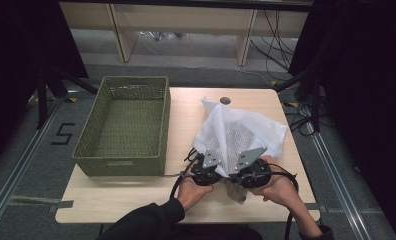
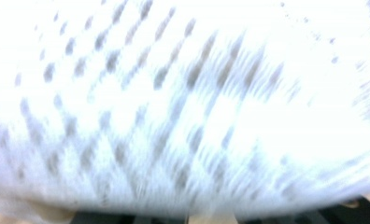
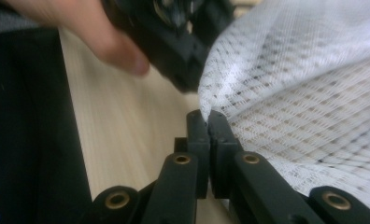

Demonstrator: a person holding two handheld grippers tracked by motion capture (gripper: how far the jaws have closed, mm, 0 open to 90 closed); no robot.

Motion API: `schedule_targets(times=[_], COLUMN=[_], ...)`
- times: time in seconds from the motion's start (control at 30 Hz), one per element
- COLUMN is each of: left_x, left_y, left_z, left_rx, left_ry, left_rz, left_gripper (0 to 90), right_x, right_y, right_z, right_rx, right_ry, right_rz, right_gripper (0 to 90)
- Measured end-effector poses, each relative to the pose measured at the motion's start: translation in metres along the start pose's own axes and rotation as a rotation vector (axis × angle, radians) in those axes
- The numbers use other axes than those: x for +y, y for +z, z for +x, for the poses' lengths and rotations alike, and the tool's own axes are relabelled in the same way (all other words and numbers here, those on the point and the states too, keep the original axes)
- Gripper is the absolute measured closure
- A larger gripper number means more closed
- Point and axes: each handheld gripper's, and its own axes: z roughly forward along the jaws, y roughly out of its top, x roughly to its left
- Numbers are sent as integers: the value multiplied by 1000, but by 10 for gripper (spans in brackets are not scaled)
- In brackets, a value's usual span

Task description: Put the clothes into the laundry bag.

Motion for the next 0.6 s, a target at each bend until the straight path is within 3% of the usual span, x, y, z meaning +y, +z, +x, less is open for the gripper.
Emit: schedule_targets(times=[0.03, 0.07, 0.1, 0.17, 0.23, 0.27, 0.3, 0.33, 0.37, 0.4, 0.53, 0.6], left_x=[-5, -5, -9, -14, -16, -17, -18, -20, -21, -24, -28, -27], left_y=[-3, -3, -10, -25, -45, -51, -57, -60, -62, -61, -47, -38], left_z=[7, 7, 8, 10, 19, 23, 29, 34, 38, 45, 45, 42], left_rx=[-32, -32, -38, -28, 22, 45, 99, 116, 151, 158, 140, 136], left_ry=[-6, -6, -25, -14, 3, 7, 26, 31, 24, 23, 0, 17], left_rz=[50, 50, 60, 63, 83, 101, 127, 139, 147, 211, 212, 220], left_gripper=[713, 634, 634, 528, 465, 451, 435, 436, 437, 444, 443, 443], right_x=[-8, -8, -11, -15, -17, -17, -18, -18, -18, -18, -18, -18], right_y=[10, 10, 15, 22, 25, 26, 25, 25, 25, 24, 24, 24], right_z=[-1, -1, -2, -5, -8, -11, -12, -14, -14, -14, -14, -14], right_rx=[-3, -3, -8, -28, -58, -68, -69, -70, -74, -74, -69, -66], right_ry=[2, 2, -3, 8, 3, 0, 6, 15, 18, 11, 13, 14], right_rz=[36, 36, 53, 87, 107, 113, 114, 114, 115, 114, 114, 113], right_gripper=[900, 900, 900, 900, 900, 900, 900, 900, 900, 900, 900, 900])
